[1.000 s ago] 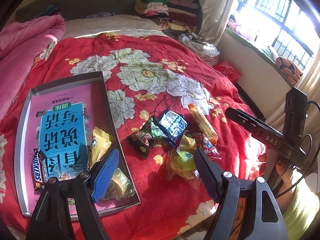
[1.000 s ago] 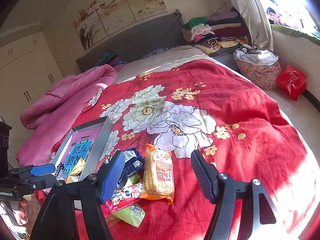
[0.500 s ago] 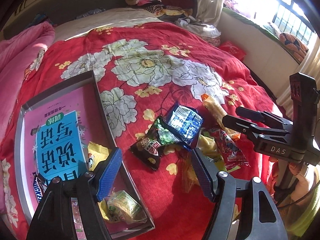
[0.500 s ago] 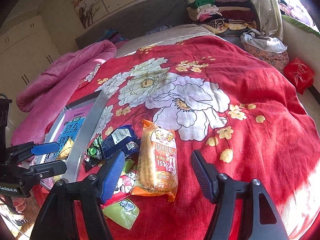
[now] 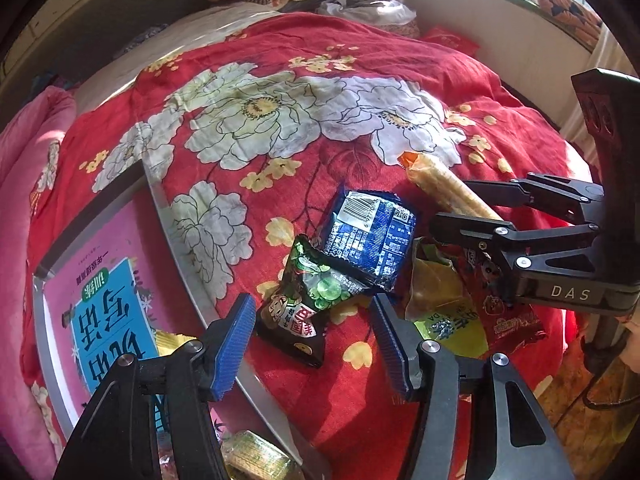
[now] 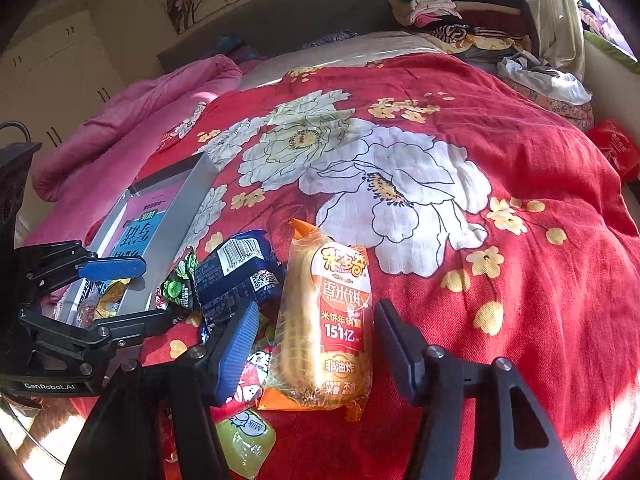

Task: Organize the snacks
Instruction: 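Grasp the green-and-black pea bag with left gripper while right grasps the orange rice-cracker bag, then carry the pea bag and rice-cracker bag over the tray with both grippers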

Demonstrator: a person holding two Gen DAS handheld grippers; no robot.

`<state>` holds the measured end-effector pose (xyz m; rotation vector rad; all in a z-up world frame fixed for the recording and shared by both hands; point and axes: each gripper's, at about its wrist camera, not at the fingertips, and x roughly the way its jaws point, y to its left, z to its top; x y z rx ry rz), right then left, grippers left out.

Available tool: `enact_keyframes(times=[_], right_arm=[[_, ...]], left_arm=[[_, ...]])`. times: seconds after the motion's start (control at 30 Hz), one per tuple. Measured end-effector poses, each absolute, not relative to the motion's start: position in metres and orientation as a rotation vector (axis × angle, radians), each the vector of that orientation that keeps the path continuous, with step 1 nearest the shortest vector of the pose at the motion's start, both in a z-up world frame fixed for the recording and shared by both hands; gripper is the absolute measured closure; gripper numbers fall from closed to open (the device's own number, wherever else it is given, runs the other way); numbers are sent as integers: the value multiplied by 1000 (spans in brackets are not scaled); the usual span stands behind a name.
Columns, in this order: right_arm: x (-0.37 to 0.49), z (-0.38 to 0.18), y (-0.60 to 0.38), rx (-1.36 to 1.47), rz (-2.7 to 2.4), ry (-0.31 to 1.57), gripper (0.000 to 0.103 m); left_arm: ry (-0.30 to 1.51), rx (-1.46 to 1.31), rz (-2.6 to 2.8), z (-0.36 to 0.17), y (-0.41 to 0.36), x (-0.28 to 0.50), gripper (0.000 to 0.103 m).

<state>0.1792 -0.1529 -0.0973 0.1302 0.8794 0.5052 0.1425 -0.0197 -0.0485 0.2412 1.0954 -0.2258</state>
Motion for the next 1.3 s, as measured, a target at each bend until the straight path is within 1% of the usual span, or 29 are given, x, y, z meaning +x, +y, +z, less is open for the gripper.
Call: enact_keyframes(times=[0.03,0.1,0.27,0.43,0.5,0.57,0.77,0.87,1.13,1.3], right_arm=[[180,-98,-153,131,505,882,48],[182,-100,-154,128,499,887,55],[188,-105,-161,183,517,904,61],[189,-106,-156,143,518,894,62],[192,-108,-155,143,519,902,62],[195,-111,-157,166,526,911,62],[195,-110,-161,209,547,901,64],[193,-106,-164,241,568,887,64],[185,-91,-172,289,592,820,64],[176,-77,-172,264,591,757,64]], left_arm=[[1101,239,-228,-50,-20,144,42],[1114,234,-236,-55,-20,147,42],[1142,230,-228,-67,-18,154,42],[1141,187,-206,-75,-12,157,46],[1143,158,-201,-75,-10,159,50],[1140,129,-191,-75,-8,160,60],[1127,80,-186,-71,-4,156,66],[1106,40,-195,-63,-1,149,69],[1062,-61,-202,-41,10,128,70],[1021,-87,-199,-25,18,116,70]])
